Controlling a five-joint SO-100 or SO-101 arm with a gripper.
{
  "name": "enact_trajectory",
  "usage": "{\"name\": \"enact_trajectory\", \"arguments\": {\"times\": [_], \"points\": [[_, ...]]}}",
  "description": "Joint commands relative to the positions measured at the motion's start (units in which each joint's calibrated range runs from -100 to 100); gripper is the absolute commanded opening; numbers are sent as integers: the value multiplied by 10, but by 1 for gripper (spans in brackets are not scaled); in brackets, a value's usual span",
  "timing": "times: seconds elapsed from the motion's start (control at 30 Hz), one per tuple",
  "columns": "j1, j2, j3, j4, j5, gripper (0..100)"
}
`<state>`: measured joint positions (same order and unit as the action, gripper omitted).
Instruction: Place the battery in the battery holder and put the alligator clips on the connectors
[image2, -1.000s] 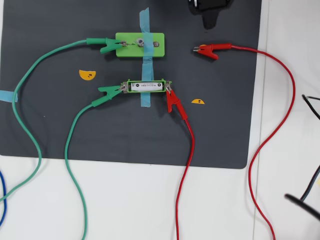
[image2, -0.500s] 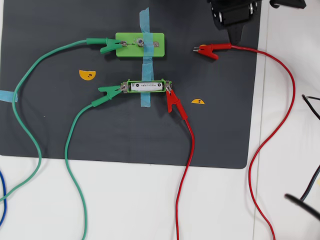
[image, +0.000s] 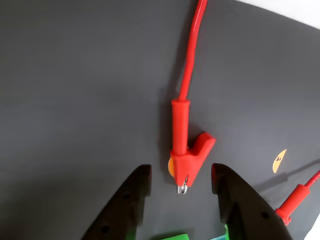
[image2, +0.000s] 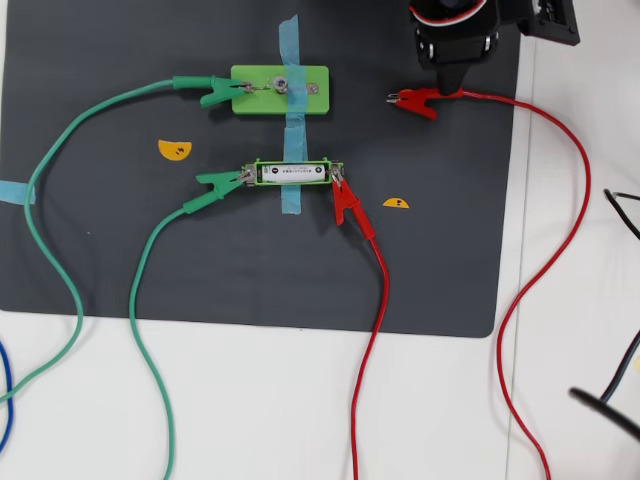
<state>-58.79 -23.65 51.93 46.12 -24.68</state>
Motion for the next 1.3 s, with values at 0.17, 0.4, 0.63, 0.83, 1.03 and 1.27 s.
{"name": "enact_trajectory", "arguments": {"times": [0.17, 0.4, 0.63, 0.83, 1.03, 1.27], "points": [[-3, 5, -13, -54, 27, 11], [2, 47, -13, -53, 28, 21], [32, 85, -24, -55, 23, 21], [62, 90, -29, -55, 17, 21], [70, 91, -29, -55, 15, 21], [64, 91, -29, -55, 15, 21]]}}
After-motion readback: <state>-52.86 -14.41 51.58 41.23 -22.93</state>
